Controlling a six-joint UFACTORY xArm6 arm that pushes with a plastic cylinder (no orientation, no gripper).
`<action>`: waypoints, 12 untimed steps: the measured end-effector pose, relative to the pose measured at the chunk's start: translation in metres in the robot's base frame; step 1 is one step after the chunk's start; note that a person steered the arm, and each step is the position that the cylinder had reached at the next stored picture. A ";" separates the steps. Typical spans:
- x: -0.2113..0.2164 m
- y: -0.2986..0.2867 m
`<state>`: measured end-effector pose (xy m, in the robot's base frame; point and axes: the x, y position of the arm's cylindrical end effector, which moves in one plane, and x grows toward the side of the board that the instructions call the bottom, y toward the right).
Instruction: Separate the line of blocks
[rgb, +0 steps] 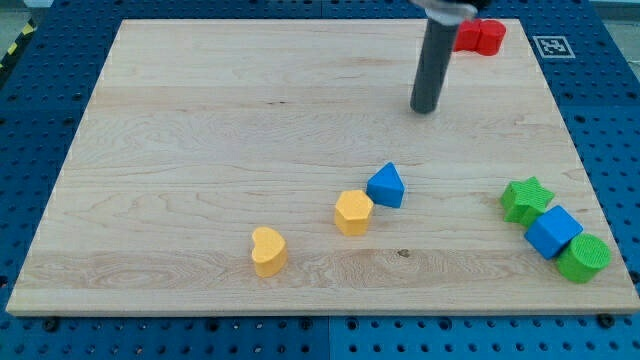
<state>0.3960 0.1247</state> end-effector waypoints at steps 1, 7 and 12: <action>0.063 0.000; 0.221 0.143; 0.177 0.126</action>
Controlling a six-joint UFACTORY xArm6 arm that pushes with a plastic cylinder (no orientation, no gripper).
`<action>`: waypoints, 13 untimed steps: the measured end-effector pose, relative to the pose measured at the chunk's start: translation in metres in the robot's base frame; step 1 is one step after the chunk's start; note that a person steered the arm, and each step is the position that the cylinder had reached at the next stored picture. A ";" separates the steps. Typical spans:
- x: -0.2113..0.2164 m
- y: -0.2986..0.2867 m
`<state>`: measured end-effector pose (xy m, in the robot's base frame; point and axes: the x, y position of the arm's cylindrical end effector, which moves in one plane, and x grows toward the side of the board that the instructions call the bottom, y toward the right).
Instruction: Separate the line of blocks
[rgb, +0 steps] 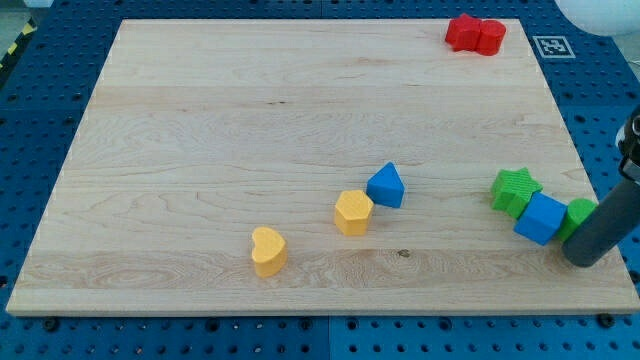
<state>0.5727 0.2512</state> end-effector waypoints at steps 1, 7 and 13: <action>-0.006 0.000; -0.003 0.025; -0.042 0.034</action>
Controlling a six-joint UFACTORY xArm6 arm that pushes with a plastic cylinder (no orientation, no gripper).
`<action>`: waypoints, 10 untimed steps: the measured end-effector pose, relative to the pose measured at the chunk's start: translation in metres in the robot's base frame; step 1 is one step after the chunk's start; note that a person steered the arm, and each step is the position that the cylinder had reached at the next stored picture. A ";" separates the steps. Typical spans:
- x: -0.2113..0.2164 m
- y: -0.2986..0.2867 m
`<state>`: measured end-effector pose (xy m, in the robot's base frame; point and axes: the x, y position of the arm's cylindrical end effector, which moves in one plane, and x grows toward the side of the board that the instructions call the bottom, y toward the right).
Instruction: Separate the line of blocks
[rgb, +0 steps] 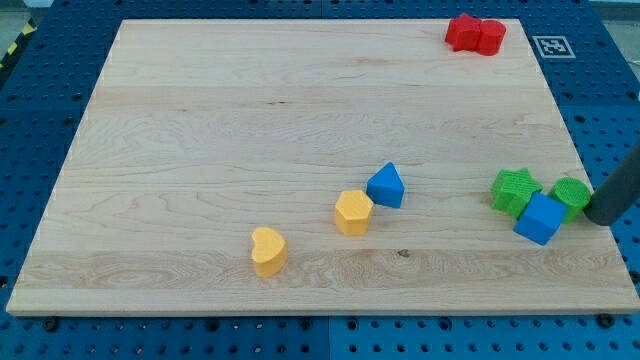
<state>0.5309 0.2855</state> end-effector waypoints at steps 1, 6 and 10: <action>-0.001 -0.017; -0.024 -0.077; -0.019 -0.087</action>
<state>0.5122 0.1981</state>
